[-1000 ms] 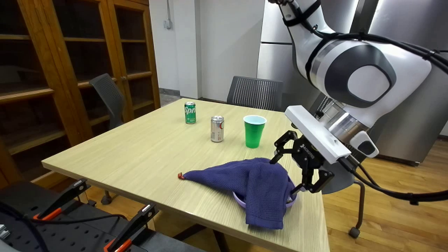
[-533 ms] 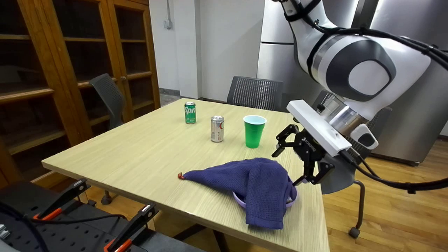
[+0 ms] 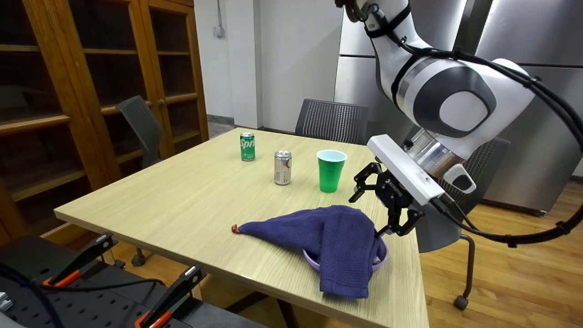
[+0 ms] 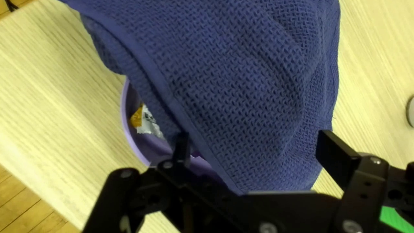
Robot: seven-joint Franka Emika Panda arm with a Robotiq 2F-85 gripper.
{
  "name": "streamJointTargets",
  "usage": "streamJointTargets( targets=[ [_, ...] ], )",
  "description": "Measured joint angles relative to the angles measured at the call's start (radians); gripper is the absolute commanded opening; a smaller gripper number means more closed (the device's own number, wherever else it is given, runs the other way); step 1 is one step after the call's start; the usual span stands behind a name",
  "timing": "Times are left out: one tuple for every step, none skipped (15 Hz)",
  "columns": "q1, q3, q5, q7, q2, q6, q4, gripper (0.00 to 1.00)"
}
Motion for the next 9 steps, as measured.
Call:
streamJointTargets(
  targets=[
    [0.000,0.004,0.003,-0.008,0.008,0.012,0.004,1.00],
    [0.000,0.008,0.004,-0.012,0.016,0.021,0.009,1.00],
    [0.000,0.012,0.005,-0.016,0.023,0.028,0.013,1.00],
    [-0.001,0.016,0.005,-0.019,0.030,0.032,0.019,1.00],
    [-0.001,0.019,0.005,-0.023,0.037,0.035,0.025,1.00],
    [-0.002,0.022,0.005,-0.027,0.043,0.036,0.031,1.00],
    [-0.003,0.025,0.005,-0.031,0.050,0.036,0.036,1.00],
    [-0.005,0.029,0.005,-0.034,0.056,0.036,0.042,1.00],
    [-0.006,0.032,0.005,-0.036,0.061,0.036,0.047,1.00]
  ],
)
